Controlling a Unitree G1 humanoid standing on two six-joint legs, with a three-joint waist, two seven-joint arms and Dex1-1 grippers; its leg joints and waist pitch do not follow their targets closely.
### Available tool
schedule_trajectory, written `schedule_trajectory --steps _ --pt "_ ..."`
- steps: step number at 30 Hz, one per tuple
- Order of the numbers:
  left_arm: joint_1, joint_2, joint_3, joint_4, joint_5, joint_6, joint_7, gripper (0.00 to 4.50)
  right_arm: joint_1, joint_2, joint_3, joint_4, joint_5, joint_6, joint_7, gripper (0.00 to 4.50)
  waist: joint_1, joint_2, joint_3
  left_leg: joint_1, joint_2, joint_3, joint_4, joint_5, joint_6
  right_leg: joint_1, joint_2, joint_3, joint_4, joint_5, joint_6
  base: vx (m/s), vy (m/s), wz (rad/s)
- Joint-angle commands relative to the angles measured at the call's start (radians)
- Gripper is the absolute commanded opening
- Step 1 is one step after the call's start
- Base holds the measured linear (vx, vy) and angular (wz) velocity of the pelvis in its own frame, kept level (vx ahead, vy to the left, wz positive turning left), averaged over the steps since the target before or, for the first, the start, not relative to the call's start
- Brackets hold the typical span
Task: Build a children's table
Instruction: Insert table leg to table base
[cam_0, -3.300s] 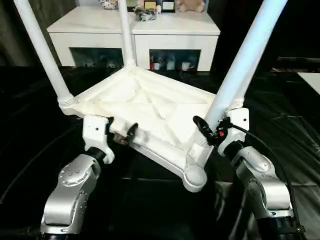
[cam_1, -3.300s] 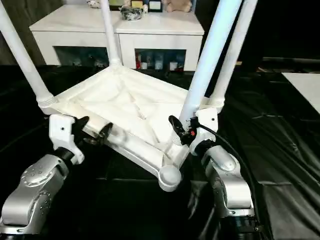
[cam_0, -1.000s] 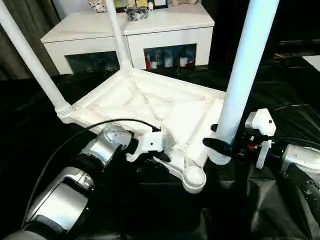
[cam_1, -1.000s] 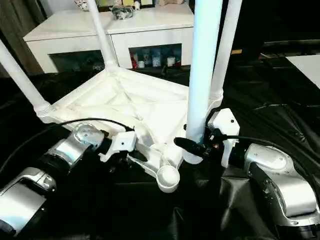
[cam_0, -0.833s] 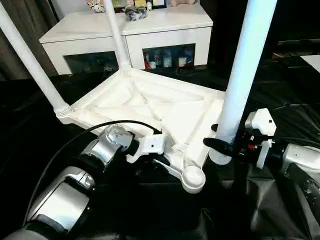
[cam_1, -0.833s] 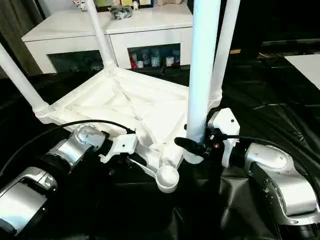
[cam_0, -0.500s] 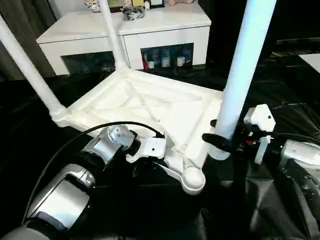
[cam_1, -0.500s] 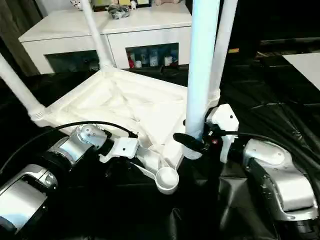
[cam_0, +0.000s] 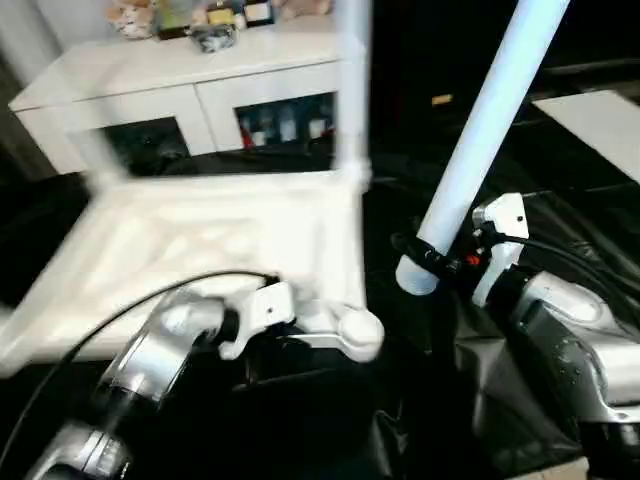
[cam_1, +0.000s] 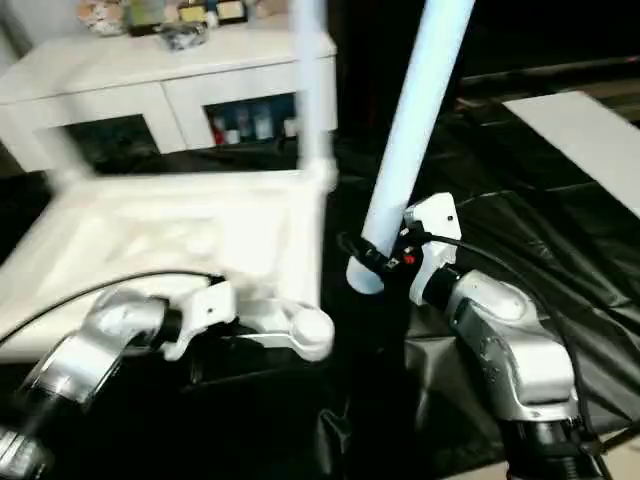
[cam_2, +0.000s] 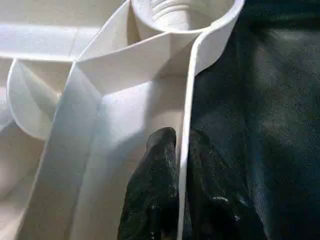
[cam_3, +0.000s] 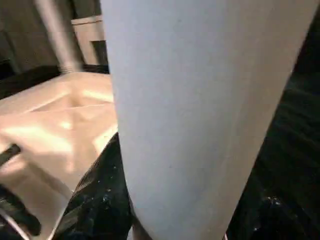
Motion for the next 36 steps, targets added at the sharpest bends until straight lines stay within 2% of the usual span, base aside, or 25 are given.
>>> schedule_trajectory --steps 1,2,4,5,6,8,9,10,11,12,14,15,16,18,20,24,25,26,27,28,31,32,34,35,36 --pt "0.057 -0.022 0.045 -0.023 0.014 0.110 0.116 0.10 -0.038 0.013 0.009 0.018 -0.011 0.008 -0.013 1.88 0.017 -0.046 -0.046 -0.006 0.065 -0.035 -0.081 -0.249 0.051 0.036 -0.068 0.037 -0.098 -0.375 -0.217 0.000 0.000 0.00" --pt "0.063 -0.037 0.051 -0.053 0.007 0.135 0.135 0.07 -0.054 0.022 0.014 0.033 -0.009 0.014 -0.016 1.88 0.019 -0.062 -0.045 -0.010 0.066 -0.033 -0.082 -0.236 0.055 0.038 -0.069 0.037 -0.100 -0.366 -0.211 0.000 0.000 0.00" --pt "0.064 -0.047 0.054 -0.065 -0.001 0.143 0.146 0.04 -0.066 0.028 0.018 0.043 -0.007 0.018 -0.017 1.88 0.025 -0.050 -0.048 -0.005 0.064 -0.032 -0.080 -0.213 0.062 0.033 -0.068 0.038 -0.100 -0.342 -0.215 0.000 0.000 0.00" --pt "0.059 -0.068 0.056 -0.077 -0.004 0.139 0.175 0.02 -0.096 0.035 0.039 0.068 -0.006 0.026 0.002 1.88 0.029 -0.070 -0.051 -0.006 0.065 -0.031 -0.077 -0.192 0.071 0.037 -0.069 0.038 -0.093 -0.306 -0.224 0.000 0.000 0.00" --pt "0.057 -0.079 0.053 -0.082 -0.007 0.134 0.183 0.00 -0.116 0.040 0.054 0.082 -0.001 0.035 0.021 1.88 0.031 -0.076 -0.051 -0.006 0.065 -0.028 -0.077 -0.180 0.076 0.035 -0.068 0.037 -0.095 -0.289 -0.228 0.000 0.000 0.00" --pt "0.062 -0.080 0.046 -0.106 -0.007 0.144 0.185 0.00 -0.128 0.044 0.062 0.093 0.004 0.039 0.032 1.88 0.041 -0.069 -0.052 -0.004 0.067 -0.027 -0.077 -0.159 0.085 0.033 -0.067 0.037 -0.092 -0.245 -0.240 0.000 0.000 0.00" --pt "0.063 -0.083 0.042 -0.110 -0.008 0.150 0.183 0.00 -0.138 0.043 0.074 0.101 0.008 0.040 0.054 1.88 0.048 -0.072 -0.051 0.001 0.069 -0.025 -0.077 -0.158 0.087 0.031 -0.066 0.039 -0.091 -0.220 -0.245 0.000 0.000 0.00" --pt "0.062 -0.082 0.033 -0.112 -0.008 0.143 0.176 0.00 -0.148 0.044 0.085 0.110 0.011 0.039 0.074 1.88 0.055 -0.084 -0.060 0.001 0.070 -0.023 -0.073 -0.123 0.095 0.037 -0.068 0.039 -0.081 -0.157 -0.255 0.000 0.000 0.00" --pt "0.059 -0.081 0.025 -0.111 -0.010 0.132 0.166 0.00 -0.158 0.047 0.092 0.120 0.018 0.044 0.093 1.88 0.060 -0.079 -0.061 0.001 0.070 -0.023 -0.072 -0.096 0.101 0.037 -0.068 0.039 -0.076 -0.111 -0.263 0.000 0.000 0.00" --pt "0.056 -0.085 0.020 -0.117 -0.006 0.143 0.170 0.00 -0.174 0.050 0.104 0.138 0.024 0.041 0.124 1.88 0.066 -0.084 -0.063 0.001 0.070 -0.022 -0.069 -0.054 0.119 0.036 -0.065 0.038 -0.067 -0.025 -0.278 0.000 0.000 0.00" --pt "0.054 -0.094 0.021 -0.130 -0.005 0.159 0.178 0.00 -0.192 0.052 0.118 0.166 0.016 0.030 0.145 1.88 0.070 -0.087 -0.063 0.002 0.072 -0.021 -0.068 -0.038 0.135 0.036 -0.065 0.036 -0.062 0.038 -0.301 0.000 0.000 0.00" --pt "0.051 -0.090 0.015 -0.134 -0.002 0.160 0.177 0.00 -0.201 0.055 0.123 0.182 0.011 0.026 0.153 1.88 0.075 -0.100 -0.066 0.001 0.072 -0.020 -0.065 -0.018 0.148 0.039 -0.068 0.036 -0.056 0.066 -0.309 0.000 0.000 0.00" --pt "0.051 -0.090 0.014 -0.135 -0.002 0.160 0.176 0.00 -0.202 0.055 0.124 0.184 0.011 0.025 0.154 1.88 0.077 -0.097 -0.065 0.001 0.071 -0.019 -0.065 -0.014 0.154 0.037 -0.069 0.036 -0.058 0.066 -0.312 0.000 0.000 0.00" --pt "0.054 -0.068 -0.009 -0.147 0.007 0.172 0.156 0.00 -0.220 0.058 0.138 0.226 -0.002 0.015 0.172 1.88 0.080 -0.102 -0.067 -0.001 0.072 -0.019 -0.063 -0.009 0.155 0.036 -0.068 0.035 -0.054 0.076 -0.316 0.000 0.000 0.00" --pt "0.062 -0.028 -0.044 -0.153 0.030 0.189 0.121 0.00 -0.222 0.050 0.155 0.233 -0.008 0.010 0.195 1.88 0.083 -0.100 -0.064 0.001 0.074 -0.019 -0.065 -0.029 0.144 0.035 -0.068 0.036 -0.055 0.059 -0.314 0.000 0.000 0.00" --pt "0.060 -0.011 -0.058 -0.146 0.043 0.203 0.114 0.00 -0.222 0.045 0.159 0.235 -0.009 0.008 0.204 1.88 0.088 -0.100 -0.065 0.006 0.074 -0.017 -0.065 -0.033 0.123 0.036 -0.066 0.037 -0.053 0.091 -0.322 0.000 0.000 0.00" --pt "0.044 -0.018 -0.049 -0.132 0.040 0.199 0.125 0.00 -0.214 0.041 0.171 0.237 -0.026 -0.013 0.208 1.88 0.090 -0.091 -0.065 0.006 0.074 -0.018 -0.065 -0.038 0.115 0.035 -0.066 0.038 -0.053 0.101 -0.324 0.000 0.000 0.00" --pt "0.041 -0.022 -0.045 -0.129 0.038 0.199 0.128 0.00 -0.212 0.040 0.173 0.238 -0.030 -0.018 0.209 1.88 0.090 -0.091 -0.065 0.007 0.073 -0.018 -0.065 -0.043 0.110 0.035 -0.065 0.038 -0.053 0.105 -0.325 0.000 0.000 0.00" --pt "0.037 -0.025 -0.041 -0.126 0.035 0.199 0.132 0.00 -0.211 0.039 0.176 0.238 -0.033 -0.022 0.209 1.88 0.091 -0.096 -0.065 0.006 0.073 -0.018 -0.066 -0.052 0.102 0.038 -0.065 0.038 -0.053 0.108 -0.327 0.000 0.000 0.00" --pt "0.033 -0.023 -0.043 -0.125 0.032 0.195 0.131 0.00 -0.210 0.042 0.175 0.239 -0.033 -0.022 0.209 1.88 0.093 -0.087 -0.064 0.006 0.072 -0.020 -0.067 -0.066 0.093 0.039 -0.067 0.038 -0.053 0.096 -0.327 0.000 0.000 0.00" --pt "0.014 -0.037 -0.012 -0.126 -0.019 0.210 0.137 0.00 -0.195 0.052 0.176 0.224 -0.033 -0.025 0.207 1.88 0.092 -0.081 -0.064 0.008 0.072 -0.021 -0.070 -0.109 0.067 0.039 -0.064 0.037 -0.056 0.076 -0.324 0.000 0.000 0.00" --pt "0.010 -0.041 -0.004 -0.126 -0.029 0.214 0.140 0.47 -0.192 0.053 0.176 0.221 -0.034 -0.027 0.205 1.88 0.091 -0.083 -0.064 0.008 0.072 -0.021 -0.071 -0.117 0.063 0.039 -0.064 0.037 -0.058 0.072 -0.323 0.000 0.000 0.00" --pt "0.004 -0.039 0.003 -0.126 -0.033 0.217 0.144 0.59 -0.188 0.054 0.177 0.220 -0.035 -0.030 0.202 1.88 0.091 -0.083 -0.064 0.006 0.072 -0.023 -0.072 -0.128 0.053 0.043 -0.065 0.037 -0.058 0.065 -0.320 0.000 0.000 0.00" --pt "-0.006 -0.029 0.007 -0.126 -0.031 0.215 0.145 0.65 -0.182 0.056 0.178 0.215 -0.037 -0.034 0.199 1.88 0.093 -0.068 -0.064 0.007 0.072 -0.024 -0.072 -0.129 0.050 0.041 -0.065 0.037 -0.058 0.069 -0.321 0.000 0.000 0.00" --pt "-0.014 -0.015 0.009 -0.125 -0.022 0.206 0.146 0.80 -0.177 0.057 0.178 0.210 -0.039 -0.037 0.196 1.88 0.092 -0.072 -0.064 0.008 0.071 -0.022 -0.071 -0.134 0.050 0.039 -0.063 0.037 -0.060 0.069 -0.320 0.000 0.000 0.00"
